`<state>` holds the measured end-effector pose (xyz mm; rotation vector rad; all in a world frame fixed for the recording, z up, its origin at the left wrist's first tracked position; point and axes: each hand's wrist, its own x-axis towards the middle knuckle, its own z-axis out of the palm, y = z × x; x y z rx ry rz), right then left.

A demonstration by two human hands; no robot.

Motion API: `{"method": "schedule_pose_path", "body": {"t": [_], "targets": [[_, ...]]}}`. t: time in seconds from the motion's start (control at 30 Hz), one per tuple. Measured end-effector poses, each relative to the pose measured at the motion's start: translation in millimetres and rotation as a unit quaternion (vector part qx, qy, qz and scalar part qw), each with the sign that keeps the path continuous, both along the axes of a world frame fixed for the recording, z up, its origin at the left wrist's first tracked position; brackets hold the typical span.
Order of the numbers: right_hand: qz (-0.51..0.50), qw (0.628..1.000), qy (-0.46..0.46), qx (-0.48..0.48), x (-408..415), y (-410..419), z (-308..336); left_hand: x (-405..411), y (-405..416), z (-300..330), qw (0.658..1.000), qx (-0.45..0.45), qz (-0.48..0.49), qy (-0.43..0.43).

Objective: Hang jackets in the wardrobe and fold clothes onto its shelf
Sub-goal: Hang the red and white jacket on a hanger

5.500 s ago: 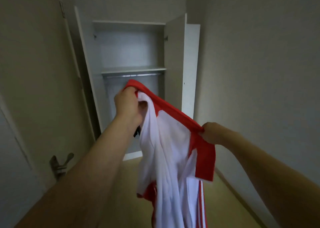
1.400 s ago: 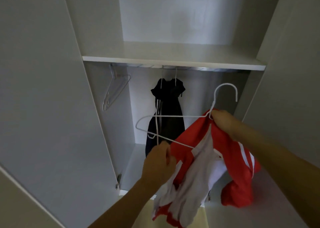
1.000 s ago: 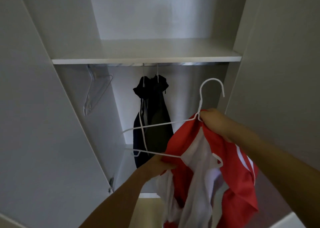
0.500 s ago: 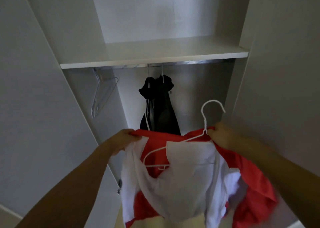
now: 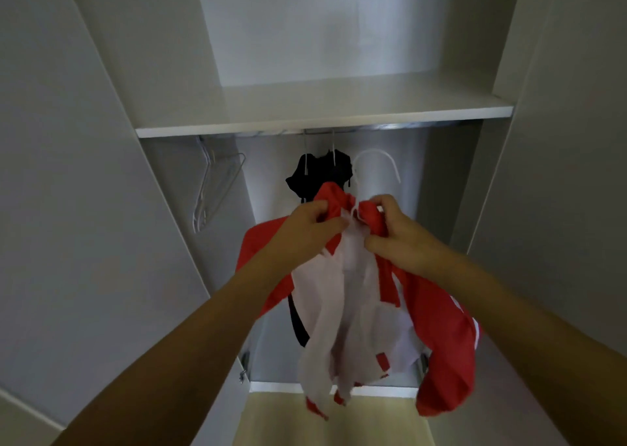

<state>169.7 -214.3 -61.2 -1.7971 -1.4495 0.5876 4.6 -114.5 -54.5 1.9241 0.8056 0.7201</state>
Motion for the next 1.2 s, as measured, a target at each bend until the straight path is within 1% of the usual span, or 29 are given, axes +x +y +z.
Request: {"method": "schedule_pose_path", "body": {"t": [0.03,0.1,0.17,0.2,0.27,0.33,0.4,0.47,0.5,0.53,0.57,0.6,0.63,0.67,0.7,0.73,0.77,0.8,0.83,0.87,0.9,0.93,0.97,1.0,1.03,1.07,1.1,1.13,1.2], "targets": [[0.016,0.998,-0.052,0.014,0.7,-0.5,0.8,2.4,0.8,8.5,0.999,0.033,0.004,-0.003],[0.036,0.990,-0.123,0.054,2.5,-0.3,0.5,5.6,4.0,26.2,0.997,0.063,0.015,-0.033],[0.035,0.983,-0.165,0.074,2.1,2.0,-1.1,10.7,5.2,43.3,0.995,0.088,0.019,-0.053],[0.019,0.981,-0.177,0.079,0.4,4.2,-2.6,14.3,2.8,51.1,0.992,0.110,0.015,-0.052],[-0.035,0.977,-0.187,0.101,-3.5,9.7,-5.1,22.3,-2.7,62.8,0.988,0.146,0.004,-0.053],[-0.082,0.969,-0.196,0.127,-3.6,15.2,-5.5,26.4,-5.9,68.8,0.985,0.159,-0.002,-0.063],[-0.111,0.966,-0.193,0.132,-1.0,19.4,-1.6,24.7,-9.0,65.2,0.982,0.172,0.016,-0.080],[-0.134,0.970,-0.158,0.125,4.0,22.4,4.0,19.3,-16.3,41.1,0.969,0.202,0.066,-0.124],[-0.142,0.973,-0.132,0.122,6.1,23.3,7.3,15.9,-24.4,19.7,0.958,0.223,0.096,-0.150],[-0.148,0.975,-0.110,0.123,7.9,23.8,10.4,12.5,-35.2,-6.4,0.945,0.260,0.121,-0.155],[-0.151,0.976,-0.094,0.124,9.4,24.3,14.0,11.1,-48.4,-35.1,0.933,0.310,0.129,-0.127],[-0.152,0.978,-0.078,0.122,10.6,24.2,17.9,11.5,-61.5,-63.8,0.923,0.359,0.119,-0.073],[-0.149,0.980,-0.054,0.119,11.1,24.0,21.9,14.2,-71.8,-91.3,0.918,0.384,0.099,-0.015],[-0.144,0.982,-0.022,0.118,11.4,23.4,25.8,18.7,-79.1,-113.5,0.923,0.374,0.084,0.036],[-0.139,0.983,0.009,0.118,11.0,22.3,29.6,23.5,-83.4,-129.9,0.934,0.341,0.078,0.072],[-0.138,0.983,0.032,0.121,11.2,20.2,33.3,27.5,-84.4,-140.1,0.946,0.301,0.080,0.090],[-0.140,0.981,0.044,0.126,11.6,17.4,36.9,29.4,-81.9,-145.9,0.951,0.282,0.086,0.093],[-0.144,0.980,0.049,0.131,12.7,14.1,40.1,29.0,-77.0,-149.0,0.947,0.296,0.085,0.088],[-0.149,0.978,0.048,0.137,14.3,10.3,43.0,28.2,-71.4,-151.9,0.935,0.339,0.071,0.081],[-0.153,0.977,0.046,0.143,16.0,6.2,45.8,26.9,-65.3,-155.4,0.911,0.402,0.046,0.076],[-0.156,0.975,0.046,0.148,18.0,2.4,48.5,23.9,-59.5,-157.8,0.880,0.467,0.012,0.082],[-0.158,0.974,0.050,0.152,20.2,-1.2,50.9,20.3,-54.8,-157.8,0.853,0.512,-0.021,0.097],[-0.162,0.973,0.055,0.155,22.0,-4.0,52.6,18.2,-51.7,-157.6,0.837,0.535,-0.041,0.112],[-0.167,0.972,0.059,0.157,23.3,-6.5,53.9,17.8,-50.3,-157.5,0.833,0.539,-0.043,0.118],[-0.170,0.971,0.062,0.157,23.5,-8.3,54.4,18.5,-52.0,-156.6,0.838,0.532,-0.025,0.117],[-0.173,0.970,0.066,0.157,22.7,-9.9,54.5,20.9,-56.6,-154.9,0.856,0.503,0.001,0.119],[-0.175,0.970,0.069,0.156,20.9,-11.5,54.0,25.3,-62.6,-152.9,0.879,0.459,0.029,0.130],[-0.177,0.969,0.071,0.156,18.8,-13.4,53.9,32.2,-68.3,-151.3,0.898,0.406,0.049,0.162],[-0.174,0.969,0.079,0.156,14.7,-17.1,54.9,46.8,-74.8,-151.4,0.920,0.300,0.061,0.245]]}}
